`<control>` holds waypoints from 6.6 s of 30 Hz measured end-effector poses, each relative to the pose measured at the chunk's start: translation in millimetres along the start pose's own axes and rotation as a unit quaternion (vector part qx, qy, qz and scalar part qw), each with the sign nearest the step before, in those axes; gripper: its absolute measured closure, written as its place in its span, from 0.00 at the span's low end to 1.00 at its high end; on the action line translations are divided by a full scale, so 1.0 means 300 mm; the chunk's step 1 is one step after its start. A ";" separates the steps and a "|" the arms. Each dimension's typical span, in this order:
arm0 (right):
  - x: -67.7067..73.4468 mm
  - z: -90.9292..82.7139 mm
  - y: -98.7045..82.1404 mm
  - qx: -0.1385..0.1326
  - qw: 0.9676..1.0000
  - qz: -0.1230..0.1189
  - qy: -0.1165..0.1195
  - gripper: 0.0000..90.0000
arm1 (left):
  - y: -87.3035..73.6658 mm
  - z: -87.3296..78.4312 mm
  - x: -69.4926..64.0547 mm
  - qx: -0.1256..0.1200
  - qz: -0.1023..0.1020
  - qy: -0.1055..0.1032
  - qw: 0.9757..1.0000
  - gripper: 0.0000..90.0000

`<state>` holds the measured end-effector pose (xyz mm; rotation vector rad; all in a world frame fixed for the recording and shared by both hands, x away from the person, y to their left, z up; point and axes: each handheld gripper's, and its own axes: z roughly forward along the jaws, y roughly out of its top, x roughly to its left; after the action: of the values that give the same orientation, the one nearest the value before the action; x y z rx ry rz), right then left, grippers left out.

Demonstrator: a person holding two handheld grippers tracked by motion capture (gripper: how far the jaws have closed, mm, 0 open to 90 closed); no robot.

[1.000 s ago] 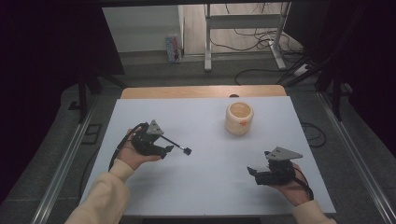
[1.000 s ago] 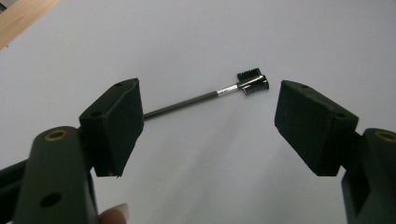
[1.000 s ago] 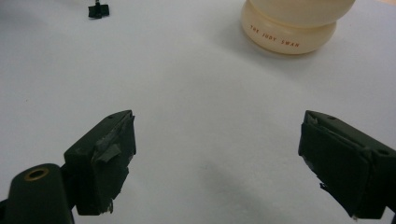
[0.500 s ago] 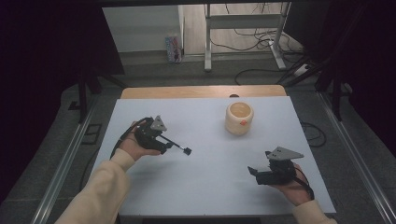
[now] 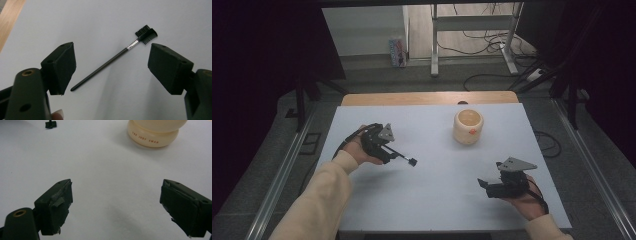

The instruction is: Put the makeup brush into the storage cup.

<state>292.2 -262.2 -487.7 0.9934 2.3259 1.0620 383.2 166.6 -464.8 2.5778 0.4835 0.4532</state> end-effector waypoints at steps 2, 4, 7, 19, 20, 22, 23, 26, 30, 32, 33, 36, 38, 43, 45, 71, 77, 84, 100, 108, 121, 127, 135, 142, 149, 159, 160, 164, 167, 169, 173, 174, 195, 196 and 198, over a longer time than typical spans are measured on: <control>-0.003 -0.001 -0.002 0.001 1.000 0.000 0.000 0.12 | -0.004 0.009 0.004 0.005 0.002 -0.001 1.000 0.25; -0.004 -0.001 -0.002 0.001 1.000 0.000 0.000 0.12 | -0.007 0.013 0.006 0.007 0.004 0.000 1.000 0.25; -0.004 -0.001 -0.002 0.001 1.000 0.001 -0.001 0.12 | -0.009 0.016 0.008 0.008 0.006 0.001 1.000 0.25; -0.011 -0.004 -0.001 0.000 1.000 0.007 -0.009 0.12 | -0.016 0.038 0.006 0.001 0.050 -0.020 0.999 0.27; -0.011 -0.004 -0.001 0.000 1.000 0.007 -0.009 0.12 | -0.017 0.040 0.007 0.002 0.053 -0.020 0.998 0.27; -0.011 -0.003 -0.001 0.000 1.000 0.007 -0.009 0.12 | -0.020 0.043 0.008 0.006 0.060 -0.019 0.998 0.28; -0.011 -0.003 -0.001 0.001 1.000 0.007 -0.009 0.12 | -0.021 0.045 0.009 0.008 0.062 -0.018 0.998 0.28; -0.011 -0.002 -0.001 0.001 1.000 0.007 -0.009 0.12 | -0.023 0.044 0.014 0.022 0.078 -0.015 0.997 0.29; -0.012 -0.002 -0.001 0.001 1.000 0.007 -0.009 0.12 | -0.021 0.027 0.023 0.021 0.089 -0.014 0.996 0.31; -0.012 -0.001 -0.002 0.002 1.000 0.007 -0.009 0.12 | -0.022 0.023 0.026 0.015 0.089 -0.017 0.996 0.31; -0.012 -0.001 -0.002 0.002 1.000 0.007 -0.009 0.12 | -0.023 0.025 0.026 0.014 0.089 -0.017 0.996 0.32; -0.012 -0.002 -0.001 0.002 1.000 0.005 -0.010 0.12 | -0.026 0.031 0.027 0.019 0.093 -0.018 0.995 0.32; -0.011 -0.001 0.000 0.002 1.000 0.005 -0.010 0.12 | -0.026 0.033 0.028 0.018 0.093 -0.018 0.995 0.32; -0.008 0.001 0.000 0.001 1.000 0.006 -0.009 0.12 | -0.017 0.031 0.028 0.018 0.098 -0.016 0.995 0.32; -0.008 0.000 0.000 0.000 1.000 0.006 -0.008 0.12 | -0.012 0.031 0.029 0.024 0.107 -0.014 0.994 0.32; -0.015 -0.011 0.002 -0.014 1.000 0.018 0.000 0.12 | 0.053 0.117 0.041 0.059 0.165 -0.049 0.983 0.34; -0.016 -0.009 0.001 -0.012 1.000 0.017 -0.001 0.12 | 0.053 0.144 0.035 0.069 0.183 -0.062 0.979 0.37; -0.016 -0.007 0.001 -0.010 1.000 0.017 -0.001 0.12 | 0.058 0.162 0.038 0.074 0.197 -0.078 0.975 0.41; -0.018 -0.007 0.001 -0.011 1.000 0.017 -0.001 0.12 | 0.064 0.198 0.029 0.092 0.224 -0.100 0.965 0.56; -0.021 -0.009 0.000 -0.012 1.000 0.018 -0.003 0.12 | 0.077 0.211 0.033 0.102 0.241 -0.108 0.959 0.63; -0.017 -0.007 0.002 -0.012 1.000 0.014 -0.004 0.12 | 0.086 0.218 0.039 0.113 0.237 -0.133 0.956 0.76; -0.017 -0.007 0.002 -0.012 1.000 0.014 -0.005 0.12 | 0.089 0.219 0.038 0.120 0.239 -0.146 0.952 0.84; -0.015 -0.008 0.004 -0.014 1.000 0.014 -0.005 0.12 | 0.090 0.221 0.038 0.121 0.246 -0.160 0.948 0.93; -0.016 -0.010 0.003 -0.015 1.000 0.011 -0.006 0.12 | 0.092 0.221 0.039 0.123 0.246 -0.161 0.948 0.94; -0.016 -0.015 0.004 -0.018 1.000 0.012 -0.009 0.12 | 0.099 0.219 0.032 0.132 0.249 -0.156 0.947 0.95; -0.017 -0.017 0.006 -0.021 1.000 0.013 -0.012 0.12 | 0.101 0.167 0.039 0.127 0.238 -0.130 0.954 0.95; -0.016 -0.017 0.006 -0.021 1.000 0.013 -0.012 0.12 | 0.100 0.160 0.040 0.125 0.236 -0.127 0.955 0.95; -0.016 -0.016 0.008 -0.022 1.000 0.013 -0.012 0.12 | 0.098 0.130 0.045 0.120 0.232 -0.117 0.958 0.95; -0.015 -0.017 0.009 -0.023 1.000 0.013 -0.013 0.12 | 0.096 0.110 0.045 0.113 0.226 -0.112 0.961 0.95; -0.014 -0.016 0.009 -0.023 1.000 0.012 -0.013 0.12 | 0.096 0.096 0.046 0.109 0.224 -0.109 0.962 0.95; -0.015 -0.017 0.009 -0.023 1.000 0.014 -0.013 0.12 | 0.096 0.069 0.044 0.098 0.217 -0.099 0.966 0.95; -0.015 -0.017 0.009 -0.023 1.000 0.014 -0.014 0.12 | 0.097 0.062 0.046 0.097 0.218 -0.096 0.966 0.95; -0.012 -0.015 0.010 -0.022 1.000 0.012 -0.013 0.12 | 0.060 -0.060 0.040 0.023 0.141 -0.067 0.988 0.95; -0.013 -0.015 0.010 -0.021 1.000 0.012 -0.013 0.12 | 0.058 -0.066 0.038 0.015 0.137 -0.065 0.988 0.95; -0.012 -0.015 0.010 -0.022 1.000 0.012 -0.014 0.12 | 0.053 -0.078 0.032 0.003 0.126 -0.063 0.990 0.95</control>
<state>293.3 -265.7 -482.2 1.0167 2.2648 1.0968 386.4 166.5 -435.3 2.6637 0.1140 0.3712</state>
